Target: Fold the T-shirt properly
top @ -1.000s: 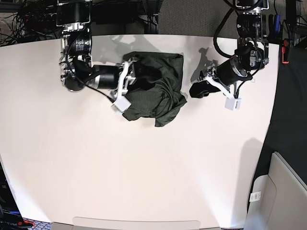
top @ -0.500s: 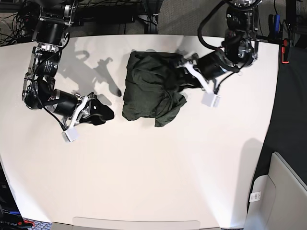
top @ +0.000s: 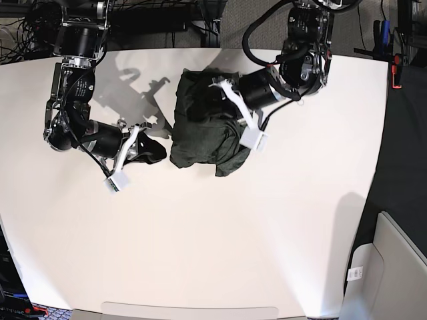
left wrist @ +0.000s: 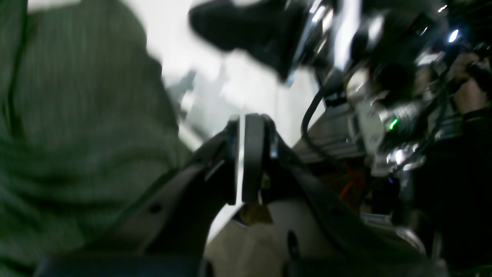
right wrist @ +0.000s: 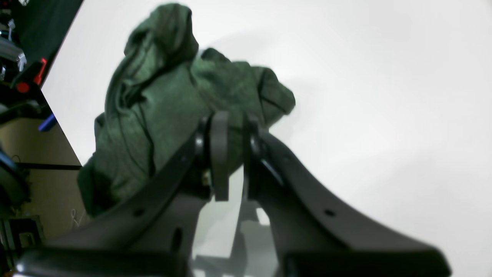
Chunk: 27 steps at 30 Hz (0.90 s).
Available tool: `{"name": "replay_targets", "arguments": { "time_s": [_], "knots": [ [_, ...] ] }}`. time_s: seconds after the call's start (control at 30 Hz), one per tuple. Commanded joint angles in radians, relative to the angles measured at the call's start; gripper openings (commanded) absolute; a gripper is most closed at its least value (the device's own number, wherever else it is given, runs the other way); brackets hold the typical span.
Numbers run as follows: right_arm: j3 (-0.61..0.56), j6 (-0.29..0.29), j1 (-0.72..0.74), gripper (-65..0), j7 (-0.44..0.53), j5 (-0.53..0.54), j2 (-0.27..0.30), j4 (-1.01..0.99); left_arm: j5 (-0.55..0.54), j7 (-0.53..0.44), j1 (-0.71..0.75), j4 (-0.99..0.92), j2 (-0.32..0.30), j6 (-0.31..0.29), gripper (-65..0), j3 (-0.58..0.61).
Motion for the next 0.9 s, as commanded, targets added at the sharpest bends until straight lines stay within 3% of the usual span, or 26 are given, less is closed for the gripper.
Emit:
{"name": "replay_targets", "arguments": {
  "time_s": [0.0,0.27,0.37,0.63,0.87],
  "knots": [
    [-0.002,0.006,0.02,-60.1,0.021,0.025,0.007,0.014,-0.016,-0.013,-0.021,0.011,0.002,-0.009,-64.6,-0.001],
    [-0.005,0.006,0.02,-60.1,0.019,0.025,0.006,0.015,0.093,-0.019,-0.09,-0.094,0.019,-0.009,-64.5,0.029],
    [-0.005,0.006,0.02,-60.1,0.019,0.025,-0.011,0.014,0.124,-0.062,-0.092,-0.129,0.033,-0.009,-64.5,0.059],
    [-0.007,0.006,0.019,-60.1,0.019,0.024,-0.027,0.014,0.323,-0.082,-0.084,-0.15,0.026,-0.009,-64.5,0.125],
    [-0.007,0.006,0.019,-60.1,0.019,0.005,-0.028,0.012,0.409,-0.089,-0.023,-0.146,-0.122,-0.006,-64.6,0.122]
  ]
}}
